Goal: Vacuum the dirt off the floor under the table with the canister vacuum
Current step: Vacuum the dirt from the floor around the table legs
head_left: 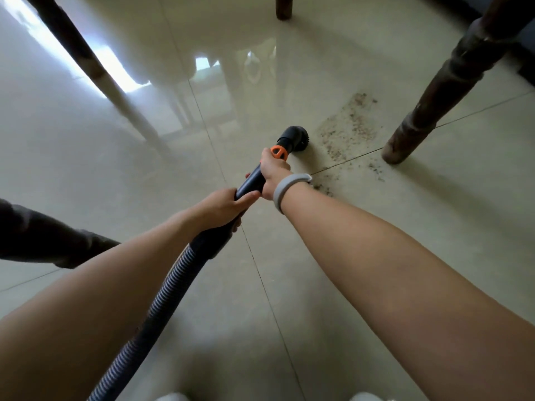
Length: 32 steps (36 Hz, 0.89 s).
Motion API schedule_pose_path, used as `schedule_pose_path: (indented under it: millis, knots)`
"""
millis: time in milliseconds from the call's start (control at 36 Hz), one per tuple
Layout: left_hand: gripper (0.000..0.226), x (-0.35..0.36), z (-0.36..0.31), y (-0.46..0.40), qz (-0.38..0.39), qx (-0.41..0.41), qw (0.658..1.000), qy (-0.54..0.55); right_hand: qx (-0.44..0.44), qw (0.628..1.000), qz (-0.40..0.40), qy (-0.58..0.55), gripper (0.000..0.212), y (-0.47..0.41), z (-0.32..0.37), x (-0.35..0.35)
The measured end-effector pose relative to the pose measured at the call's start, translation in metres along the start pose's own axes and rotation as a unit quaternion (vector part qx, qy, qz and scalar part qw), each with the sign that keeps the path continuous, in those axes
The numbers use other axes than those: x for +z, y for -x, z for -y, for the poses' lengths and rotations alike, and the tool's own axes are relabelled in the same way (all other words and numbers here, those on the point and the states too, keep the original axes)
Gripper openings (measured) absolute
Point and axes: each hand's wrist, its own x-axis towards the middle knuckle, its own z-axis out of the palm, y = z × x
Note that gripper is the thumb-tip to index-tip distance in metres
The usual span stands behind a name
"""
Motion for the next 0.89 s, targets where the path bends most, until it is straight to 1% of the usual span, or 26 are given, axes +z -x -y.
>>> schedule_pose_path:
  millis: [83, 222, 278, 417, 583, 667, 750, 889]
  knots:
    - [0.043, 0.004, -0.014, -0.006, 0.003, 0.008, 1.0, 0.018, -0.002, 1.0, -0.008, 0.013, 0.038, -0.003, 0.012, -0.012]
    - [0.047, 0.015, -0.017, -0.006, 0.012, 0.002, 1.0, 0.019, 0.011, 1.0, 0.001, 0.02, 0.048, -0.001, 0.014, -0.026]
    - [0.047, 0.018, -0.012, -0.003, 0.015, 0.004, 0.999, 0.029, 0.018, 0.999, 0.011, 0.026, 0.048, 0.002, 0.01, -0.027]
    - [0.048, 0.014, -0.006, 0.005, 0.022, -0.001, 0.999, 0.025, 0.037, 0.998, 0.051, -0.013, 0.043, 0.015, 0.005, -0.029]
    - [0.045, 0.009, -0.007, 0.019, 0.031, -0.011, 0.999, 0.013, 0.061, 0.993, 0.074, -0.07, 0.052, 0.024, -0.006, -0.04]
    - [0.045, 0.015, -0.007, 0.025, 0.04, -0.015, 0.999, 0.008, 0.05, 0.994, 0.073, -0.068, 0.044, 0.025, -0.013, -0.044]
    - [0.047, 0.024, -0.004, 0.031, 0.071, -0.024, 0.997, 0.021, 0.037, 0.995, 0.072, -0.062, 0.033, 0.028, -0.026, -0.046]
    - [0.035, 0.032, 0.006, 0.043, 0.111, -0.037, 0.99, 0.077, 0.042, 0.995, 0.069, -0.055, 0.031, 0.033, -0.05, -0.051]
